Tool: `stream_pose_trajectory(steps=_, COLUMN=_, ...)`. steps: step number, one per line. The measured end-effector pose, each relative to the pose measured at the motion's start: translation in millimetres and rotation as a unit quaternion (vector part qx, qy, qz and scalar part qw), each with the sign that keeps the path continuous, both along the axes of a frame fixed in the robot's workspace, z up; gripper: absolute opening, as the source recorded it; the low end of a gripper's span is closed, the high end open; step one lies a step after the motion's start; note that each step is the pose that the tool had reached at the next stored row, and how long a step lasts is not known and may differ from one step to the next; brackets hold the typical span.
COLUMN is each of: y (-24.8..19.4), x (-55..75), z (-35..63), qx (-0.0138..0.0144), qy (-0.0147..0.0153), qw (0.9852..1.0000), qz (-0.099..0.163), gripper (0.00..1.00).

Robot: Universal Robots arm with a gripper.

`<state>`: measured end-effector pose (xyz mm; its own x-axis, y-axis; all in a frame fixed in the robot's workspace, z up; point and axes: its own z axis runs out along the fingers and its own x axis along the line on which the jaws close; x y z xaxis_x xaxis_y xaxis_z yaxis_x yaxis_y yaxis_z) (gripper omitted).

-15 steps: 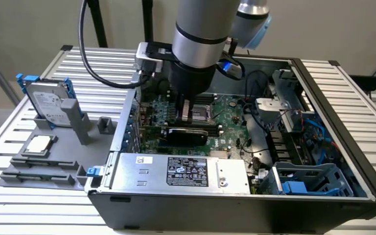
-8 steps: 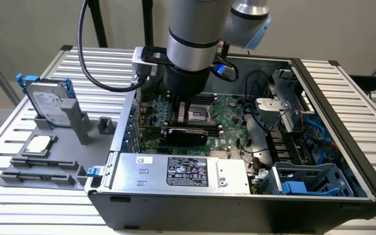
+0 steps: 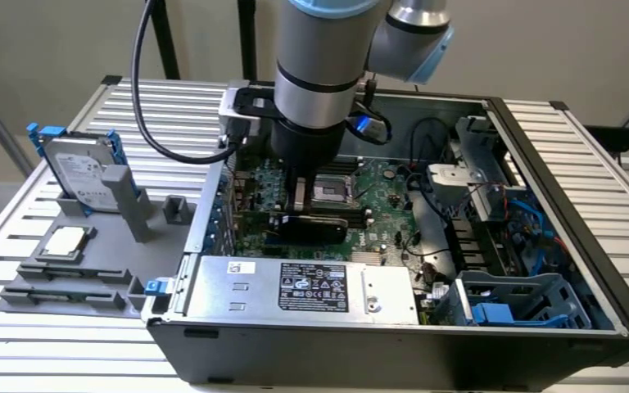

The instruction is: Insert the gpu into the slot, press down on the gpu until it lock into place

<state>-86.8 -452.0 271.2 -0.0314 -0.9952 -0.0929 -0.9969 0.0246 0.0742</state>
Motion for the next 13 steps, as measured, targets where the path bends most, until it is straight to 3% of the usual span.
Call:
stream_pose_trajectory(steps=8, y=0.4, x=-0.4, z=-8.3, qx=-0.0043, qy=-0.0006, qw=1.0000, qz=0.000, gripper=0.11)
stream_pose_trajectory(steps=11, y=1.0, x=-0.3, z=-1.7, qx=-0.0033, qy=-0.0014, qw=1.0000, qz=0.000, gripper=0.11)
stream_pose_trajectory(steps=13, y=0.5, x=-0.5, z=8.0, qx=-0.0049, qy=-0.0008, qw=1.0000, qz=0.000, gripper=0.11)
